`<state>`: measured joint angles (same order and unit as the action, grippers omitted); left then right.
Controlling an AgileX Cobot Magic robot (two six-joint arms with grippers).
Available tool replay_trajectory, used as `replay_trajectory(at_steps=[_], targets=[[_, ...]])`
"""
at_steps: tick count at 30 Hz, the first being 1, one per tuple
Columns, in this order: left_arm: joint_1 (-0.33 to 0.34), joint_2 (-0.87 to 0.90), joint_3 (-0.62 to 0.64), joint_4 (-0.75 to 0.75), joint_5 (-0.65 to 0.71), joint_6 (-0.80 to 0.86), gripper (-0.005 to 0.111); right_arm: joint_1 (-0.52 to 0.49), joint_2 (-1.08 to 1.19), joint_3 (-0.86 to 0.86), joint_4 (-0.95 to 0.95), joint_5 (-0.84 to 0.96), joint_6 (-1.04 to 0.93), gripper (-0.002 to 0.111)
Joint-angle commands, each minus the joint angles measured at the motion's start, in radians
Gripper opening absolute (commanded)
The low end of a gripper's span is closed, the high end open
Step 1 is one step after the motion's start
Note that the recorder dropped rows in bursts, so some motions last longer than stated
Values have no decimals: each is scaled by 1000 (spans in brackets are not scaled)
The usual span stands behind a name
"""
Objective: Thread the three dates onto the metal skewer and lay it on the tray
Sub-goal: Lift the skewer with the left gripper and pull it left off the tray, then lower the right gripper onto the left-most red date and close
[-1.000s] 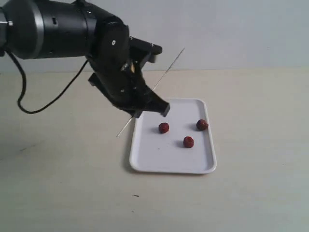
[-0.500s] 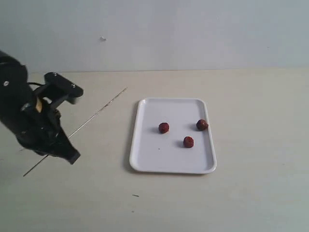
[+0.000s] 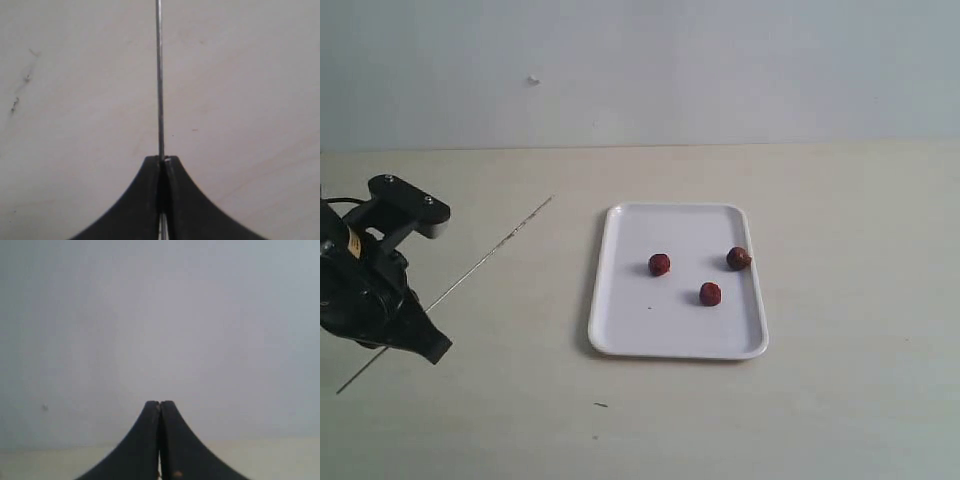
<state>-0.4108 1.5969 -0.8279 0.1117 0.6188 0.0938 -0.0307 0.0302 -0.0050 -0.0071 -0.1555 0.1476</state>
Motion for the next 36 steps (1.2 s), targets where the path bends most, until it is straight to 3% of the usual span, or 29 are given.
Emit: replay_trajectory(at_steps=[1,3,6,8,12,19,29,36], targets=[[3,2,5,-18,4,8,0,-5,-4,5,61,-209,291,0],[3,2,5,-18,0,8,0,-5,27,-44,48,-138,326,0],[3,2,5,-20,0,8,0,-5,232,-213,50,23,219,0],[3,2,5,-20,0,8,0,-5,471,-353,42,119,209,0],[3,2,5,-22,0,8,0,-4,983,-727,41,495,81,0],[3,2,5,-22,24,107,0,13,1499,-1160,398,960,-290,0],[3,2,5,-30,63,164,0,154,1923,-1522,413,1067,-323,0],[3,2,5,-125,142,157,0,184,2056,-1628,425,1069,-323,15]])
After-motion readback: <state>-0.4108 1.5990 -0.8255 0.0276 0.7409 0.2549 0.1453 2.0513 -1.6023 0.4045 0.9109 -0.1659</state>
